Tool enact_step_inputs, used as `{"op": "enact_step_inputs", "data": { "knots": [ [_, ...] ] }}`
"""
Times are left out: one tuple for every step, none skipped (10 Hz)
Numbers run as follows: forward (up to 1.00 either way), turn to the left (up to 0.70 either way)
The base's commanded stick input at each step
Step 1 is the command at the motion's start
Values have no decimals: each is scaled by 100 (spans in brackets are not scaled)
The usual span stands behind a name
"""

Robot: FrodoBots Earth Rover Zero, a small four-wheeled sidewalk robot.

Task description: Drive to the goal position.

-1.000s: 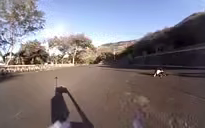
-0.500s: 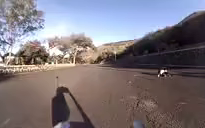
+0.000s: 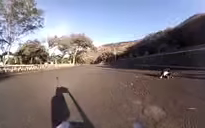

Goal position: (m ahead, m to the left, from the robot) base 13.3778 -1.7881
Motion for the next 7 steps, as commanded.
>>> {"op": "enact_step_inputs", "data": {
  "knots": [
    [50, 0],
    [50, 0],
    [50, 0],
    [50, 0],
    [50, 0],
    [50, 0],
    [50, 0]
  ]
}}
